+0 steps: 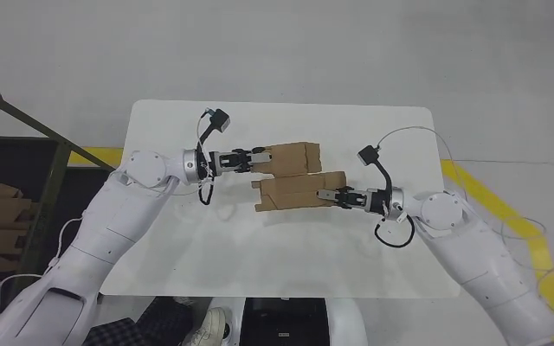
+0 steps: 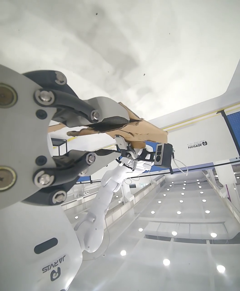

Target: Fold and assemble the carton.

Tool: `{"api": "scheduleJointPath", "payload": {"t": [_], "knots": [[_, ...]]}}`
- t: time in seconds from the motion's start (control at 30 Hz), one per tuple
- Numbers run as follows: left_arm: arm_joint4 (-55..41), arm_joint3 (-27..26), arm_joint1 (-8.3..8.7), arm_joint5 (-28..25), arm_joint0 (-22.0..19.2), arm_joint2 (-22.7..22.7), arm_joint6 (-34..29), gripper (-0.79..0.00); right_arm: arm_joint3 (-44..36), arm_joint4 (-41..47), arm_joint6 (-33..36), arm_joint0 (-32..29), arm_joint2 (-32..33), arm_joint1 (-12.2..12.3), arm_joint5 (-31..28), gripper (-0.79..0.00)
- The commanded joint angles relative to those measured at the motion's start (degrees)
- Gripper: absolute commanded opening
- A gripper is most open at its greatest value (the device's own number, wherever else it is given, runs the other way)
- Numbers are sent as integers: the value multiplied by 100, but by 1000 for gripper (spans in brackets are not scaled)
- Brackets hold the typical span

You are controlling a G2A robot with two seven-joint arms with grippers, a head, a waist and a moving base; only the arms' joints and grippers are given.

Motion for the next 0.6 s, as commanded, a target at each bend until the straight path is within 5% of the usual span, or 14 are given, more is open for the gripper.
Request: {"api": "scheduleJointPath", "payload": {"t": [0.0, 0.17, 0.37, 0.53, 0.57], "knots": [[44, 22, -19, 21, -13, 20, 27, -619, -18, -24, -5, -29, 37, 0, 8, -785], [149, 38, -55, 47, -24, 41, 92, -650, -54, -57, 6, -81, 106, -4, 36, -785], [186, 21, -79, 84, 0, 7, 140, -785, -95, -96, -16, -120, 172, -16, 55, -760], [-83, -41, -90, 138, 64, -61, -53, -785, -123, -141, -74, -163, 238, -25, 104, -379], [-173, -46, -91, 147, 72, -84, -113, -785, -112, -151, -96, -167, 260, -26, 115, 0]]}}
